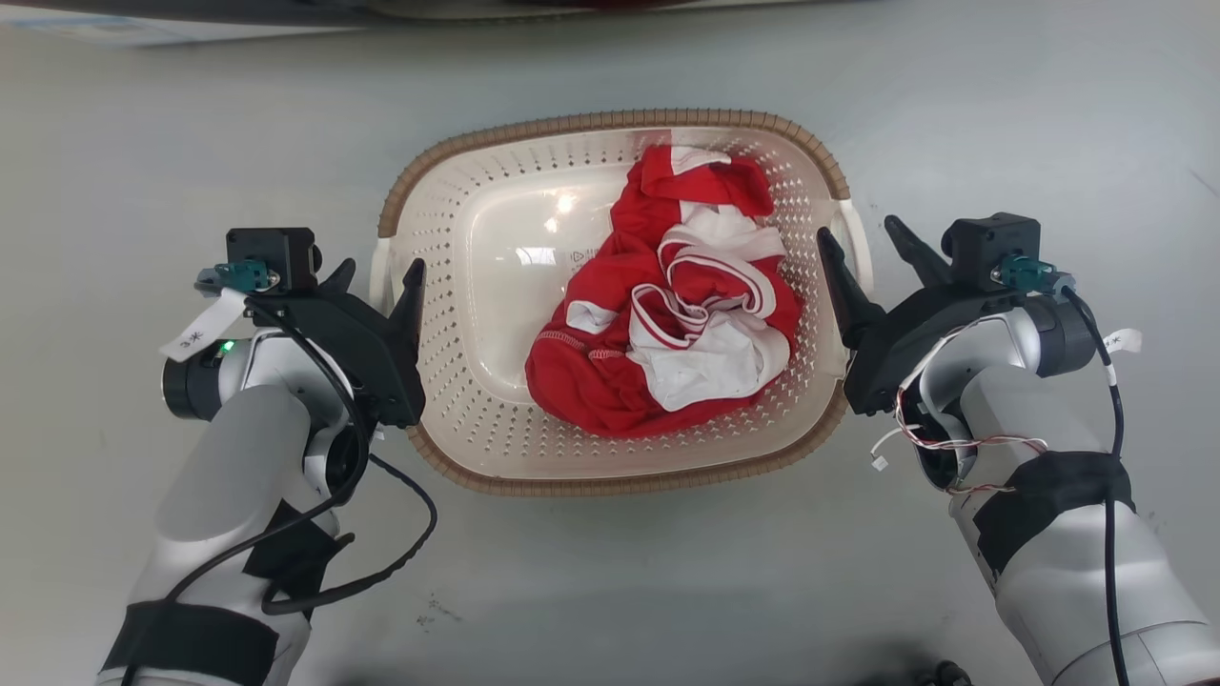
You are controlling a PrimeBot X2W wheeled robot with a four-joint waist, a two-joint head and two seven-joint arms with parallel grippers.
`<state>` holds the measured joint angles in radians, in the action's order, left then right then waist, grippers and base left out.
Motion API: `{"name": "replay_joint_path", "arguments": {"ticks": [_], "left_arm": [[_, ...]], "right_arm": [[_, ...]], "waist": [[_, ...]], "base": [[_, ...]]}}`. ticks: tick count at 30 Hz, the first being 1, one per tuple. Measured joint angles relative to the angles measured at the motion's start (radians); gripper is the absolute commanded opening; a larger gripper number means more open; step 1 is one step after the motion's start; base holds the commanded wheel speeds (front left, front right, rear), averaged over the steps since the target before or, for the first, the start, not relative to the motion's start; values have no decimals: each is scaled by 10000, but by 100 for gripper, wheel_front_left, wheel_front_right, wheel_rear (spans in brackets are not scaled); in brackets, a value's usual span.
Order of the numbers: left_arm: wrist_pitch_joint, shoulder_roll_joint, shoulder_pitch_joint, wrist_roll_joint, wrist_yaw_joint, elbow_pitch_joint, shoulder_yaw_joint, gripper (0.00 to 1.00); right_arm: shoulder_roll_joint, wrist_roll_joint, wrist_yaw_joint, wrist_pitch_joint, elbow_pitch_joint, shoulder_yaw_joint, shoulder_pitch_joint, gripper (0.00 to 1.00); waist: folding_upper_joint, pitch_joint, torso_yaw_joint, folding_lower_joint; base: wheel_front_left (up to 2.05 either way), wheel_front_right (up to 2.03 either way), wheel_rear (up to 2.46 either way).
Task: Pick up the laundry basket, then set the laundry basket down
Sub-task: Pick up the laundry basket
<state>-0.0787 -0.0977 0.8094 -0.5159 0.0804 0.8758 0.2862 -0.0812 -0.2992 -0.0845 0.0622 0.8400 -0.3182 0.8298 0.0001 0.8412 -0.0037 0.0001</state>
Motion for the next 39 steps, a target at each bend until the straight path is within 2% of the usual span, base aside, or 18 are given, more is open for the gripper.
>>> {"name": "replay_joint_path", "arguments": {"ticks": [10,11,12,15,17,24,39], "left_arm": [[-169,61,484,-230,169,941,52,100],[-167,75,543,-230,171,1009,56,74],[-161,92,597,-267,176,1104,29,0],[-140,222,702,-332,324,1267,2,0],[-73,424,769,-389,293,1392,-15,0],[38,506,899,-464,339,1937,-59,0],[-190,779,911,-926,441,3053,-63,0]], "right_arm": [[48,-165,-127,-75,920,-155,304,100],[50,-178,-127,-59,1005,-153,342,100],[52,-188,-127,-2,1078,-151,389,0],[105,-205,-219,109,1220,-178,478,0],[291,-272,-161,144,1365,-188,568,0],[316,-307,-213,307,1893,-234,705,0],[403,-485,-380,127,3172,-343,822,0]], "waist": [[0,743,22,-1],[0,799,38,-2],[0,846,56,-1],[0,918,113,-2],[-3,921,132,-3],[-2,728,170,-2],[-2,-322,169,-2]], "base": [[0,0,0],[0,0,0],[0,0,0],[0,0,0],[0,0,0],[0,0,0],[0,0,0]]}}
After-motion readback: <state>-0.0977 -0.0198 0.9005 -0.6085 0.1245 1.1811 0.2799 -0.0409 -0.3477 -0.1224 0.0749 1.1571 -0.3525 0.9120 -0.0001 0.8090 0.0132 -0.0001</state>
